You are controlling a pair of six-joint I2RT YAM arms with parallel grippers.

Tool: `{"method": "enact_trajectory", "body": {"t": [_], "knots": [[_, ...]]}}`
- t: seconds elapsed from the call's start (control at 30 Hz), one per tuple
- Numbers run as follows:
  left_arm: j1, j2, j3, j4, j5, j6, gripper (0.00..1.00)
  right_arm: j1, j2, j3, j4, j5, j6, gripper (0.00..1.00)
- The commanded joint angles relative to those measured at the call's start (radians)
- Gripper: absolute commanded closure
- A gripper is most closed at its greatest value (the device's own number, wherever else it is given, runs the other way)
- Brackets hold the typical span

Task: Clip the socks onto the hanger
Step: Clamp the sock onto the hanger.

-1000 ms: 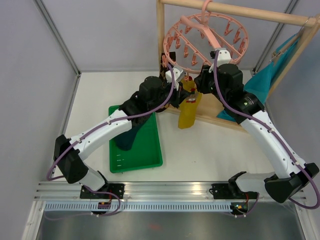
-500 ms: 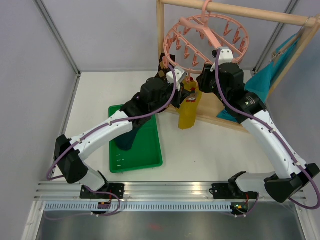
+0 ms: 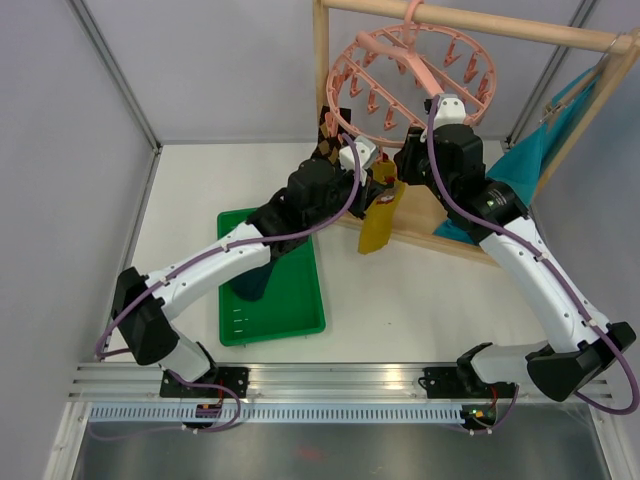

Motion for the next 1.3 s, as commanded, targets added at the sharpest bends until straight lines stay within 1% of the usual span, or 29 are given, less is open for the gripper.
{"method": "enact_trajectory", "body": {"t": [0.0, 0.23, 0.5, 0.73, 0.93, 1.27], "knots": [[-0.014, 0.009, -0.005, 0.062, -0.048, 0.041, 0.98, 0.007, 0.004, 0.044, -0.005, 0.021, 0.017, 1.0], [-0.014, 0.003, -0.026, 0.091, -0.107, 0.042, 0.98, 0.011, 0.006, 0.044, -0.012, 0.024, 0.012, 1.0], [-0.014, -0.005, -0.045, 0.135, -0.107, 0.042, 0.98, 0.018, 0.021, 0.036, -0.011, 0.027, 0.02, 1.0], [-0.019, 0.001, -0.039, 0.157, -0.075, 0.004, 0.98, 0.023, 0.044, 0.036, -0.009, 0.041, 0.012, 1.0], [-0.025, 0.011, -0.045, 0.149, -0.08, -0.013, 0.98, 0.023, 0.058, 0.025, -0.006, 0.017, 0.026, 1.0], [-0.04, 0.014, -0.048, 0.178, -0.104, -0.024, 0.98, 0.023, 0.042, 0.04, -0.034, 0.046, 0.037, 1.0]]}}
